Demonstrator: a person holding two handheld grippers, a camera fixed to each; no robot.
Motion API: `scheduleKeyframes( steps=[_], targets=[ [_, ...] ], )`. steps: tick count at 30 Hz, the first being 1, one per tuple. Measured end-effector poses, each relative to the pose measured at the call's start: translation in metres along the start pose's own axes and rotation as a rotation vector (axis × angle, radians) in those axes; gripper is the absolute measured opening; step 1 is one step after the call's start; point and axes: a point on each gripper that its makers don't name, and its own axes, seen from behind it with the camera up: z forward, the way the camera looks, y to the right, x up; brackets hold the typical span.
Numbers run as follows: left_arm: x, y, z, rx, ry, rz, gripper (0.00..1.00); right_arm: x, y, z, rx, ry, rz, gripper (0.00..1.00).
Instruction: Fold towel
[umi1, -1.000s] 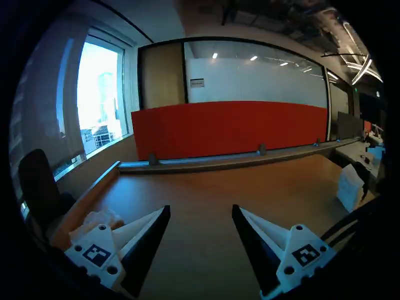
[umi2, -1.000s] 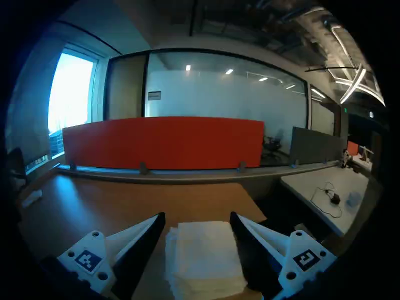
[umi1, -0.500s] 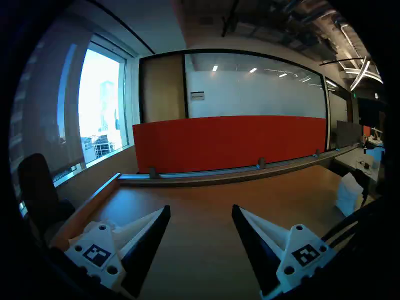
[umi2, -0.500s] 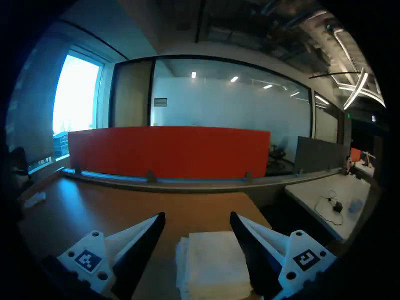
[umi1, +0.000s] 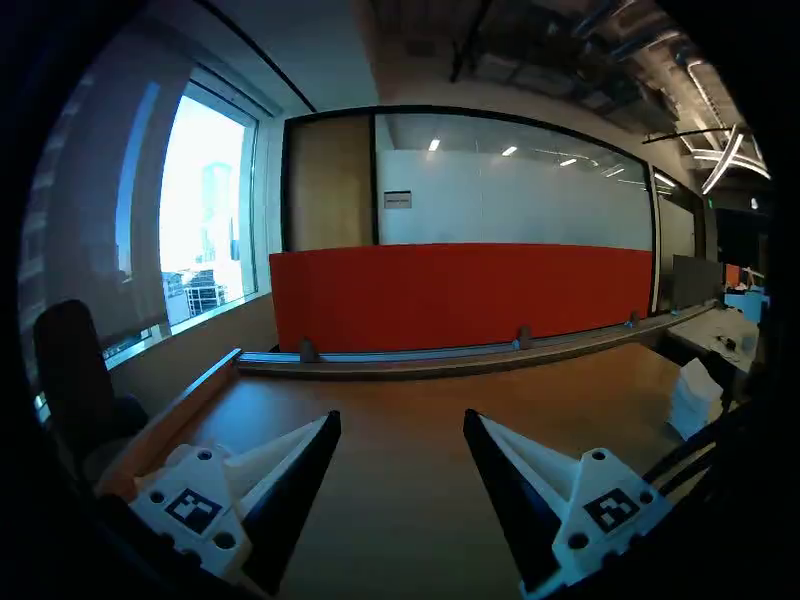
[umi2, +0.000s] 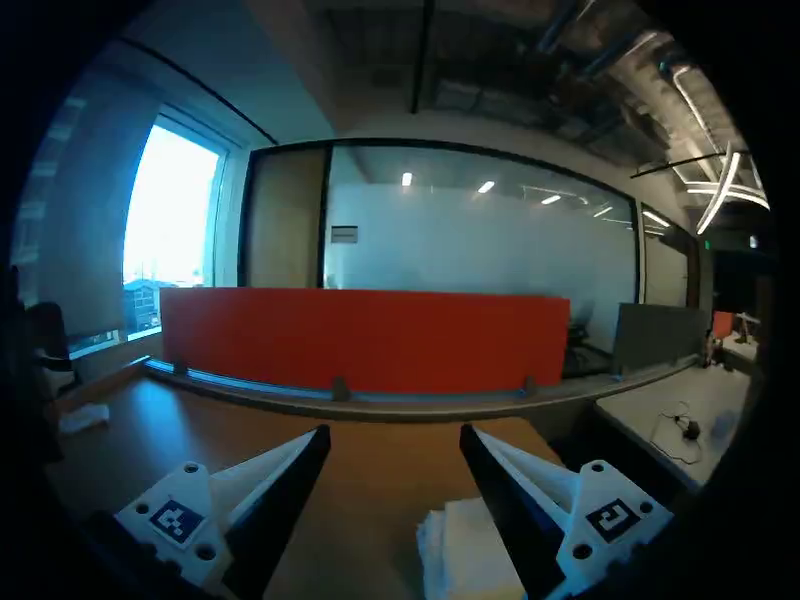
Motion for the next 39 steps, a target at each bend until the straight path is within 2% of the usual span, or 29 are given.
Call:
scheduleKeyframes(
  steps=[6,12,17,29,39],
  targets=[
    [0.001,-0.004,-0.003,-0.005,0.005,-0.018,0.91,0.012,-0.037,0.002,0.017,0.022,0.016,1.00],
    [0.003,-0.007,-0.004,-0.006,0.010,-0.034,0.91,0.016,-0.062,0.004,0.036,0.039,0.025,1.00],
    [0.003,-0.006,-0.003,-0.006,0.013,-0.033,0.91,0.017,-0.071,0.003,0.042,0.034,0.024,1.00],
    [0.012,0.004,-0.001,-0.005,0.054,-0.043,0.91,0.033,-0.081,-0.004,0.061,0.025,0.017,1.00],
    [0.003,-0.003,-0.001,0.023,0.083,0.023,0.91,0.050,-0.085,-0.008,0.068,0.024,0.042,1.00]
  ],
)
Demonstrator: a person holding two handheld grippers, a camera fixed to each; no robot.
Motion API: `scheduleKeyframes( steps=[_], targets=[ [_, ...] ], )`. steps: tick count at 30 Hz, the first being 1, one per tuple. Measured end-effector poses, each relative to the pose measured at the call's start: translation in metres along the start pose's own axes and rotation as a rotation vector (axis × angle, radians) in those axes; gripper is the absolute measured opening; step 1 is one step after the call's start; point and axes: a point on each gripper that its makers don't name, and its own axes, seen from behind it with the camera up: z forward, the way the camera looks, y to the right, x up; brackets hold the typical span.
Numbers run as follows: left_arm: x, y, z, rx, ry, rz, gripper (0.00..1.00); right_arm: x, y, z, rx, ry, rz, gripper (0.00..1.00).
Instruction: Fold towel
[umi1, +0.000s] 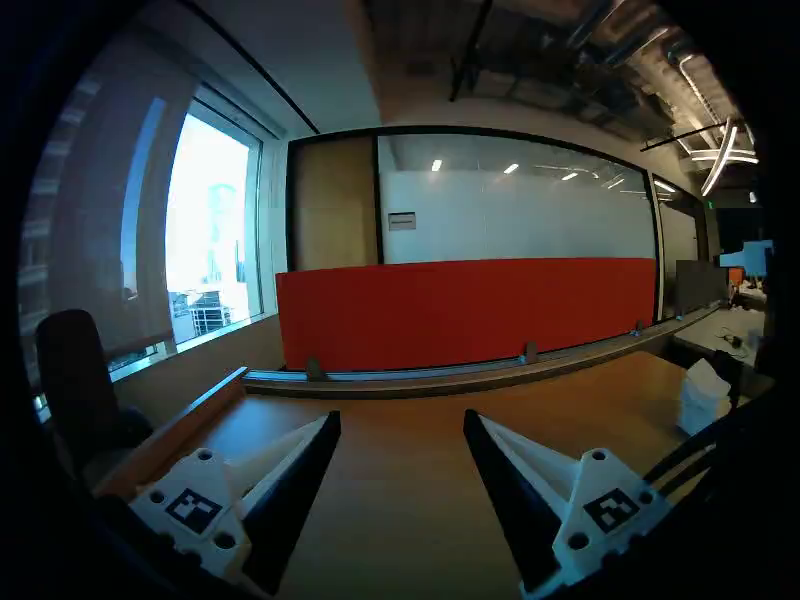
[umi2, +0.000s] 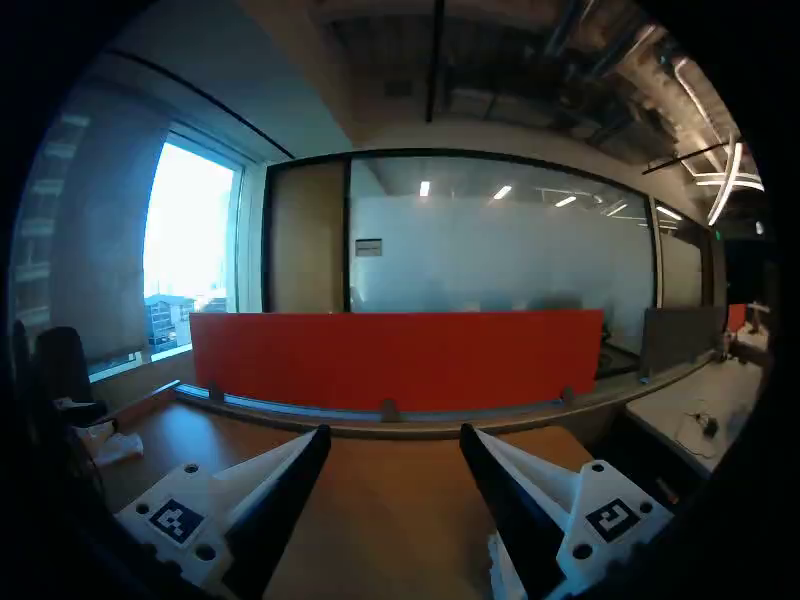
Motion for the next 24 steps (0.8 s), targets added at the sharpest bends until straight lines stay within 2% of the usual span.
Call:
scheduleKeyframes(
  steps=[8,15,24],
  targets=[
    [-0.024,-0.002,-0.001,-0.004,0.022,-0.005,0.91,-0.006,-0.009,-0.001,-0.002,-0.005,-0.005,1.00],
    [-0.057,-0.013,0.004,-0.001,0.034,-0.004,0.91,-0.026,-0.020,0.003,0.000,-0.012,-0.021,1.00],
    [-0.102,-0.021,0.011,0.005,0.042,-0.010,0.91,-0.062,-0.031,0.006,0.001,-0.022,-0.035,1.00]
  ],
)
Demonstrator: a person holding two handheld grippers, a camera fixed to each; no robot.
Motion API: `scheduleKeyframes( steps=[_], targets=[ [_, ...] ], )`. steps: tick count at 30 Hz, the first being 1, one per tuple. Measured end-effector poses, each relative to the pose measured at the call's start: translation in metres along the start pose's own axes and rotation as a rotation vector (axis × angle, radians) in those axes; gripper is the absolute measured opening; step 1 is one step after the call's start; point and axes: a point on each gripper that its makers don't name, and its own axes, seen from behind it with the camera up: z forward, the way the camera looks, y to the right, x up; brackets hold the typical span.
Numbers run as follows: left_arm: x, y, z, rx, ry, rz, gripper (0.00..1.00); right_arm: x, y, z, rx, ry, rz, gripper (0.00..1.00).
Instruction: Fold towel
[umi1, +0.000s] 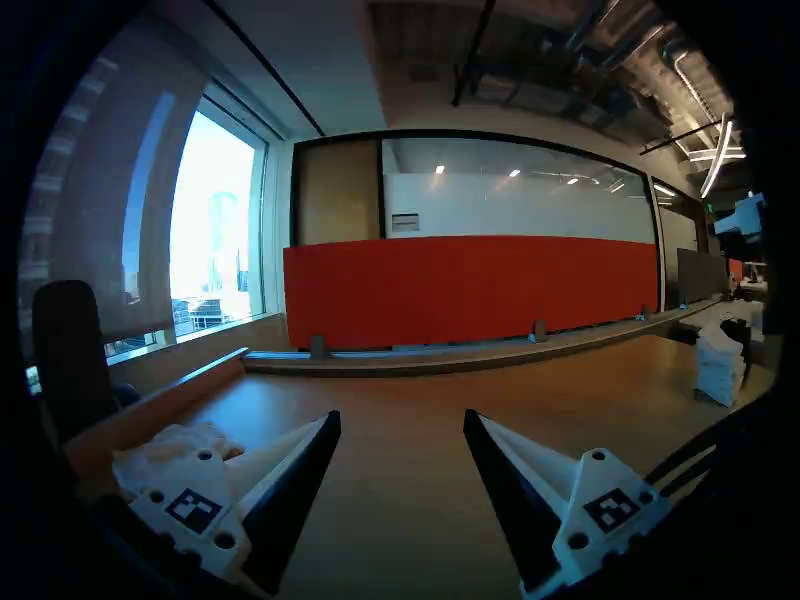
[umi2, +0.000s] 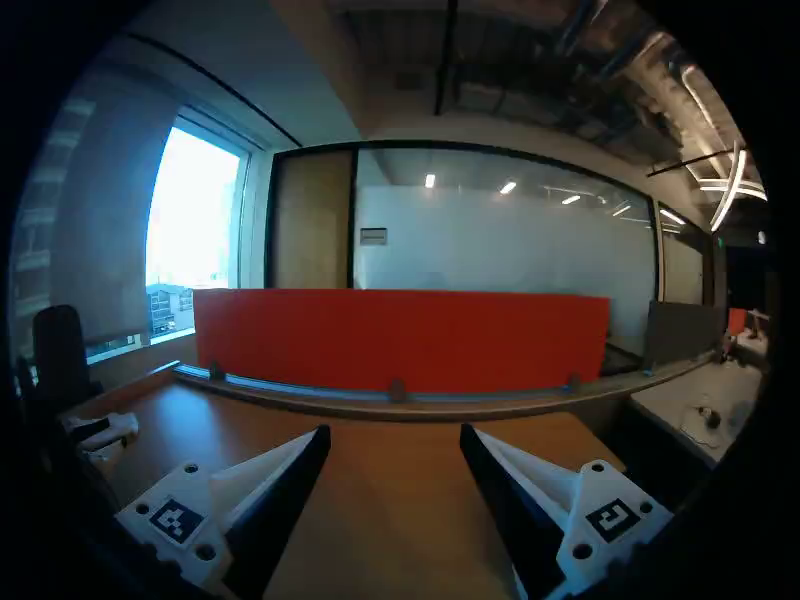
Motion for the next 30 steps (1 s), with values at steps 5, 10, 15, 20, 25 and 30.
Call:
scheduleKeyframes(
  steps=[5,10,15,20,25,30],
  targets=[
    [-0.019,-0.002,0.002,-0.003,0.006,-0.012,0.91,-0.014,-0.005,0.002,0.002,-0.005,-0.014,1.00],
    [-0.035,-0.005,0.002,0.004,0.014,-0.026,0.91,-0.024,-0.006,0.005,-0.002,-0.004,-0.021,1.00],
    [-0.044,-0.007,0.001,0.009,0.023,-0.036,0.91,-0.032,-0.006,0.007,-0.003,-0.008,-0.030,1.00],
    [-0.046,-0.010,-0.001,0.014,0.036,-0.047,0.91,-0.035,-0.010,0.008,0.003,-0.010,-0.038,1.00],
    [-0.045,-0.009,0.000,0.011,0.047,-0.044,0.91,-0.037,-0.013,0.005,0.008,-0.010,-0.046,1.00],
    [-0.045,-0.009,0.000,0.010,0.049,-0.043,0.91,-0.036,-0.009,0.002,-0.002,-0.011,-0.049,1.00]
  ],
)
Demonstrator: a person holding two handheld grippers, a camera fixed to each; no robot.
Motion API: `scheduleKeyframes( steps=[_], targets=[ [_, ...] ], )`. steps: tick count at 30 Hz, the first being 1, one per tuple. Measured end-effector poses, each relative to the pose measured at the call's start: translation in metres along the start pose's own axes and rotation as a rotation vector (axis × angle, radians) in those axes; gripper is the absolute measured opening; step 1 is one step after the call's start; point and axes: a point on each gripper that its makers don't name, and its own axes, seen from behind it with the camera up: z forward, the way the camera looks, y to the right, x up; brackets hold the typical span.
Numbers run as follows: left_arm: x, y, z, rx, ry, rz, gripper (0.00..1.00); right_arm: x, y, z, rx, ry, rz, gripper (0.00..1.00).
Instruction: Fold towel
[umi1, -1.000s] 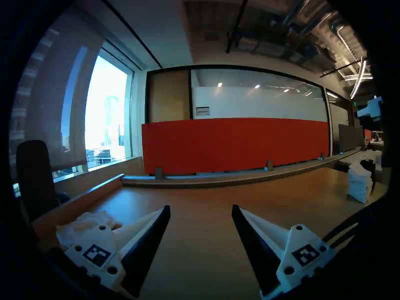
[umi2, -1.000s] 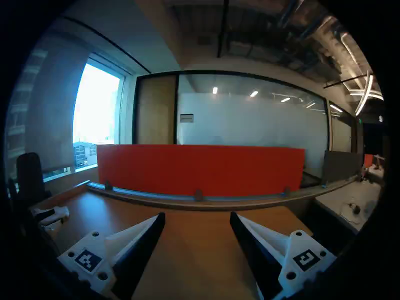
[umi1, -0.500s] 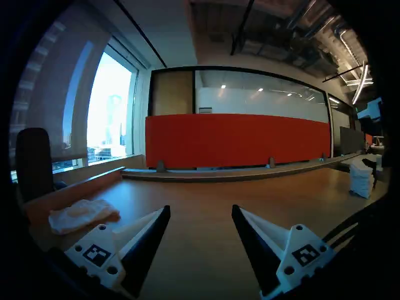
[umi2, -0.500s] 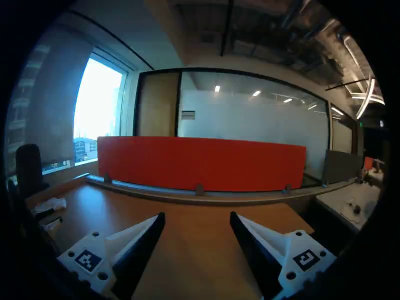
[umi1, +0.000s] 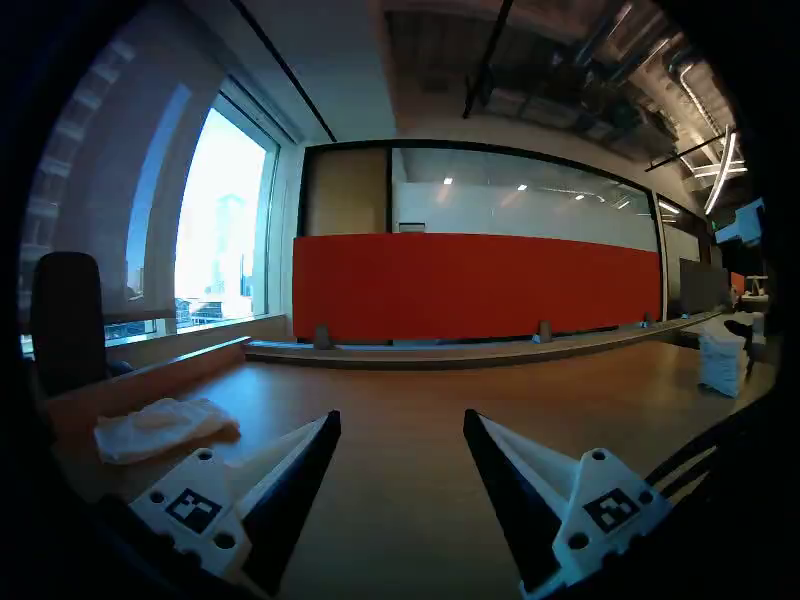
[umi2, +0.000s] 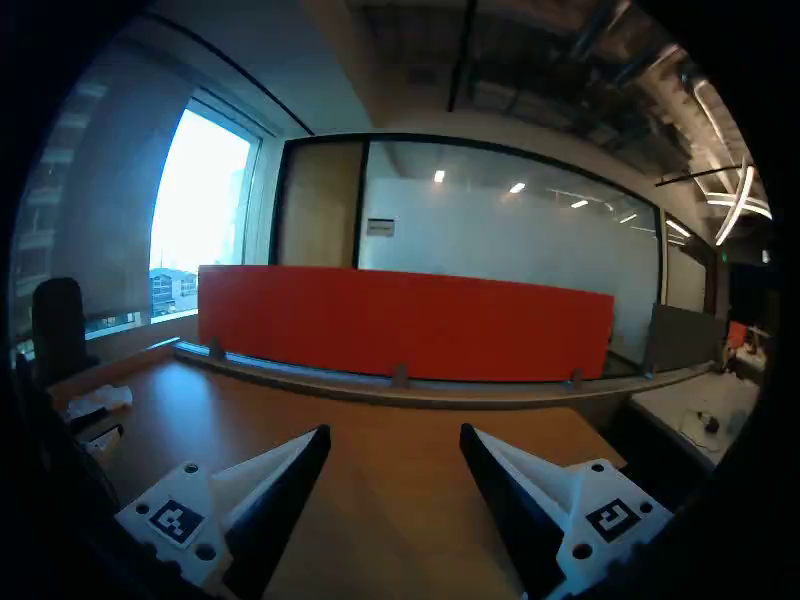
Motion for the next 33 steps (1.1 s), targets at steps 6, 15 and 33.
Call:
scheduleKeyframes(
  steps=[6,15,33],
  targets=[
    [0.000,0.001,0.000,0.001,-0.001,0.003,0.91,0.005,0.011,-0.005,-0.017,0.016,0.022,1.00],
    [-0.001,0.000,-0.001,0.001,-0.001,0.003,0.91,0.016,0.035,-0.011,-0.054,0.060,0.021,1.00],
    [-0.003,0.002,0.000,0.001,0.000,0.003,0.91,-0.016,0.060,-0.008,-0.060,0.110,0.035,1.00]
  ],
)
